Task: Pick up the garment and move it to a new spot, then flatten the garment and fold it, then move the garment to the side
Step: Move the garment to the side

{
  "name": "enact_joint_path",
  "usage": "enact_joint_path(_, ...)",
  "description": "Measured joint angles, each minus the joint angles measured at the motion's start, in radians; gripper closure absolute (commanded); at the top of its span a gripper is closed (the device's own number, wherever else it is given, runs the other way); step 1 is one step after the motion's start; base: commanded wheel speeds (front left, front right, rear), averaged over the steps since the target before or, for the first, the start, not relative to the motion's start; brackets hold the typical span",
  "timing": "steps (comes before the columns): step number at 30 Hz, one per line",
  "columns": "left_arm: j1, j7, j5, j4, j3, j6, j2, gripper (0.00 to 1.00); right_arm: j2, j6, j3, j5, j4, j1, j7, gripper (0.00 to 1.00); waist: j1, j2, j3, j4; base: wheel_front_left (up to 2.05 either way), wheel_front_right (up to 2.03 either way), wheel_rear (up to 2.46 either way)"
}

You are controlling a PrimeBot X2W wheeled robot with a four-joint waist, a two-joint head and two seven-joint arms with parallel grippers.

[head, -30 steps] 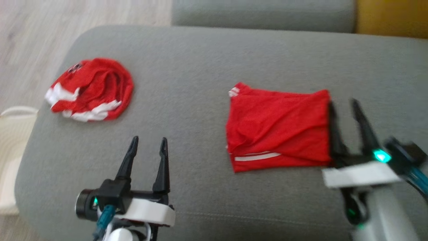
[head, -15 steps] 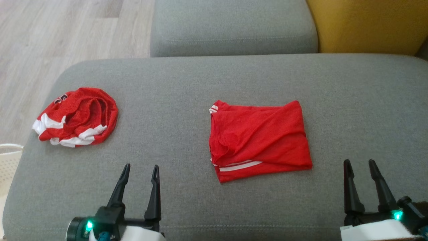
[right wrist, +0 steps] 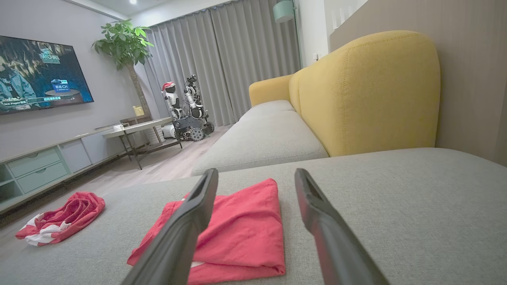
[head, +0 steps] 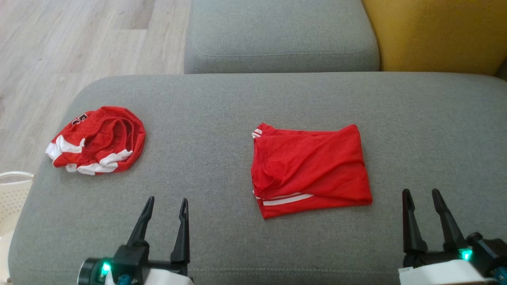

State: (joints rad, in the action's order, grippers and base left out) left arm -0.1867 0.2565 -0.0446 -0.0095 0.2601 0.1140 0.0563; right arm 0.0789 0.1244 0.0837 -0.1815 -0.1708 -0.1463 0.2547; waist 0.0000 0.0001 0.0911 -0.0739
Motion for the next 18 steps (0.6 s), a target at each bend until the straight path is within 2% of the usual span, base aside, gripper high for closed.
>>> enact_joint_path(18,-0.009,0.000,0.026,0.016,0.005,-0.010,0.000,0.00,-0.005,0.000,0.038,0.001,-0.007,0.000,0.000,0.00,0.0000,0.0000,-0.011,-0.019,0.00,0.00,0.00)
